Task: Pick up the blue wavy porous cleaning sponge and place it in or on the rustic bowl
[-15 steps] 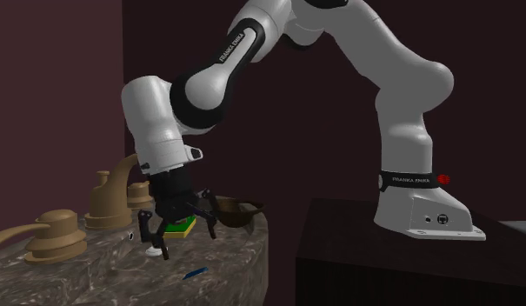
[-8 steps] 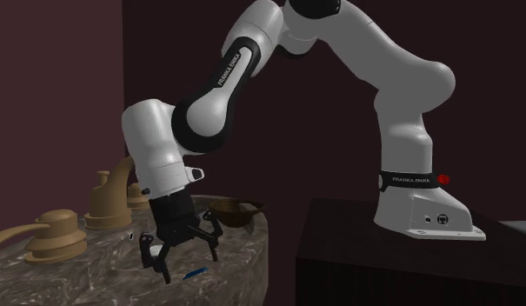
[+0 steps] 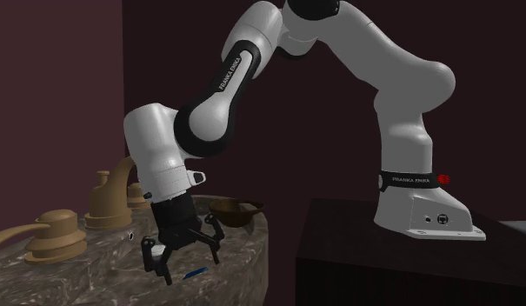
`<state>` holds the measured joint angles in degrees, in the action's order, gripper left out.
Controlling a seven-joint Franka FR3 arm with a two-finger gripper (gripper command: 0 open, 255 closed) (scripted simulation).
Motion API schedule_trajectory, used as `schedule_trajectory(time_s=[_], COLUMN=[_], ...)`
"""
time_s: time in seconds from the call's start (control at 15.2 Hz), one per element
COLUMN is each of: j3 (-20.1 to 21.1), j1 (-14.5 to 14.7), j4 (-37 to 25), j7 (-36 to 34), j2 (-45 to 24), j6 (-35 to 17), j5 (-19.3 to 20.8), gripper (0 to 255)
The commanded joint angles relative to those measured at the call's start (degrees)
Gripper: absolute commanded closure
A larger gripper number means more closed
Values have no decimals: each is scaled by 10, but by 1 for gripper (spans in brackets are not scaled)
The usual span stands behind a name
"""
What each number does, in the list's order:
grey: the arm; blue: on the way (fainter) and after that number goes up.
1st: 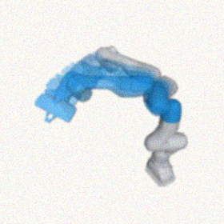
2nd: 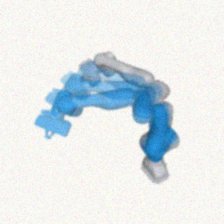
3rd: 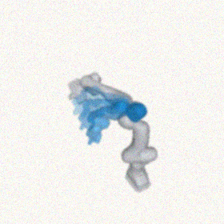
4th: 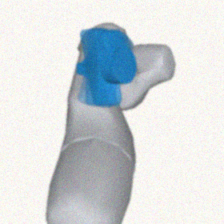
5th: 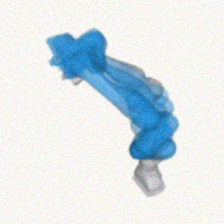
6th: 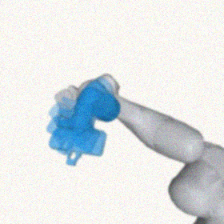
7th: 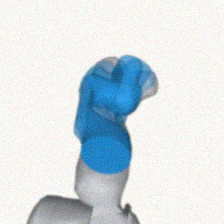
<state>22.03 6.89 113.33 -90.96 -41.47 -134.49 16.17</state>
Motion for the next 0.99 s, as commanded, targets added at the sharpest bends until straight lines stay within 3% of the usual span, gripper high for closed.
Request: schedule_trajectory(time_s=[0.0, 0.59, 0.92], j3=[0, 0, 13], j1=[0, 0, -10], j4=[0, 0, 12], j7=[0, 0, 6], j2=[0, 0, 34], j6=[0, 0, 22], j5=[0, 0, -13], gripper=[255, 255, 255])
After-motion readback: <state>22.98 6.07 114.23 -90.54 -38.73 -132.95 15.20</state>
